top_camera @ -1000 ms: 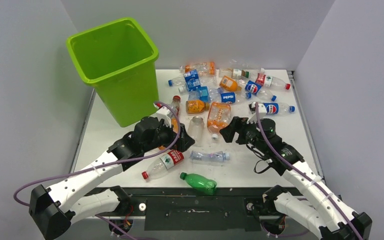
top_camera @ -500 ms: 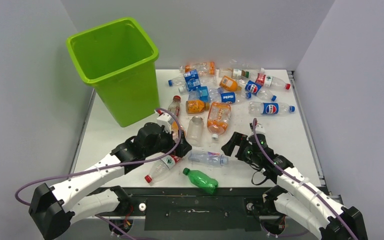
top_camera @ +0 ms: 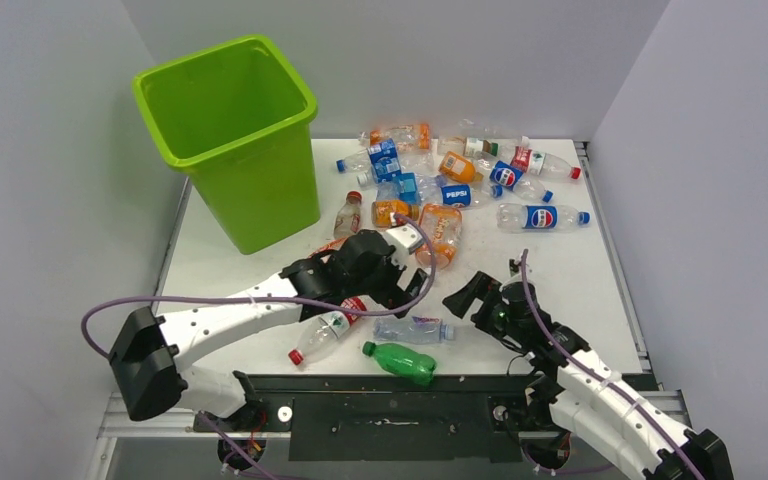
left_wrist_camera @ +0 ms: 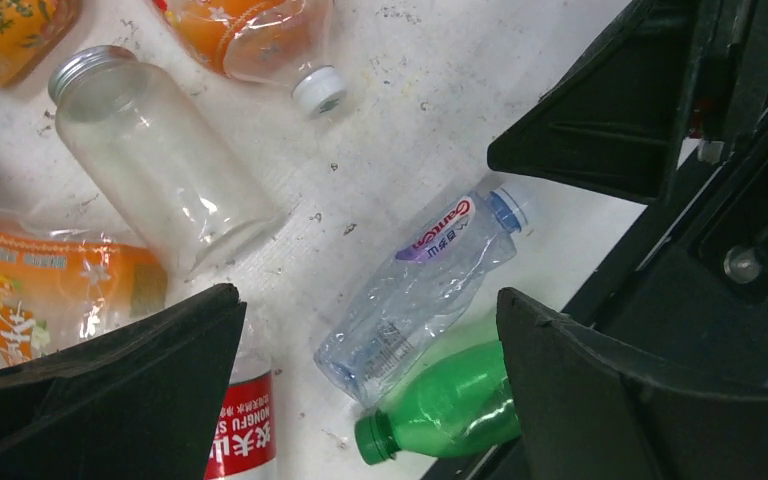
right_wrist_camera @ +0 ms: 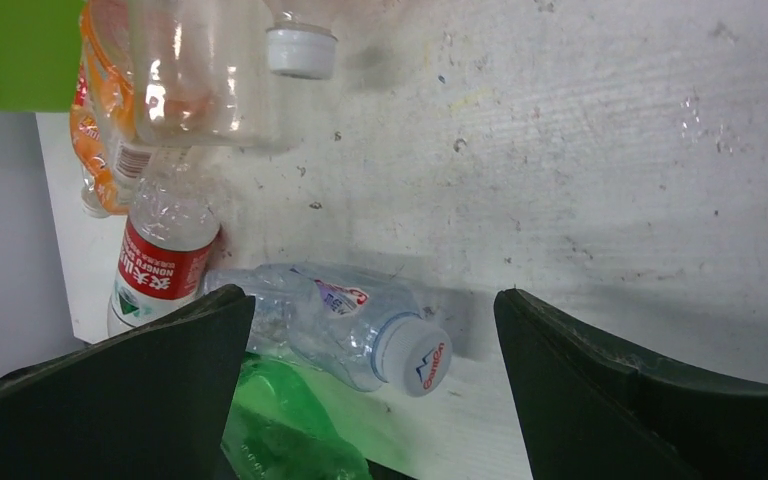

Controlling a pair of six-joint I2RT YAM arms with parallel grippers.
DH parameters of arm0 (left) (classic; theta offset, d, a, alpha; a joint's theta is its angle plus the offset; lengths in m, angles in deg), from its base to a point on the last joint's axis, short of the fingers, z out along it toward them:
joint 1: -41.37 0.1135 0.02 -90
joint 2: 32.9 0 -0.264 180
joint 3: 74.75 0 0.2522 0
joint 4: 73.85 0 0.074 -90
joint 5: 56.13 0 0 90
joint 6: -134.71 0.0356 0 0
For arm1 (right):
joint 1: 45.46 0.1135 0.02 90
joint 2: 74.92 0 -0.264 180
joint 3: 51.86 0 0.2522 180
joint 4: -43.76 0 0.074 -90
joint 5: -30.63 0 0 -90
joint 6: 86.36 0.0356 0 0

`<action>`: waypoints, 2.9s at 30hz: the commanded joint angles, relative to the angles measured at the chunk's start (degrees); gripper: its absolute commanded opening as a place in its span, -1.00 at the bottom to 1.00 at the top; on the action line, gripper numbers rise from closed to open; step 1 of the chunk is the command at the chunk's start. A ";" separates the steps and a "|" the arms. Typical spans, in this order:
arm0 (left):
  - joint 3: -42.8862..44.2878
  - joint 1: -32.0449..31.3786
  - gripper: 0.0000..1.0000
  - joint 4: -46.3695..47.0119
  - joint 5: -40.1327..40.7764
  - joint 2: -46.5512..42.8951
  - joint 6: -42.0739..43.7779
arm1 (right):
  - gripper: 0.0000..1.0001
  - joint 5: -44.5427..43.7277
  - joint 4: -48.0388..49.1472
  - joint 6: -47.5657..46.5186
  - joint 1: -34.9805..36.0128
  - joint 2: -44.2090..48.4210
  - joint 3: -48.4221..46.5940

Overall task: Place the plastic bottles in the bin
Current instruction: Pick up the plastic bottle from the corner of the board.

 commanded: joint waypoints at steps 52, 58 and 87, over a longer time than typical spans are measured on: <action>5.39 -16.46 0.47 -8.52 -2.57 20.39 21.02 | 0.89 -4.88 -12.55 -0.98 -0.27 18.47 -1.86; 5.91 -15.88 -0.10 -8.96 -3.96 19.73 20.92 | 0.89 -5.73 -13.37 -6.07 -0.29 13.62 -8.00; -17.37 1.58 -1.00 64.78 3.07 -27.76 -33.44 | 0.90 16.06 23.40 -13.42 -0.27 13.67 -17.02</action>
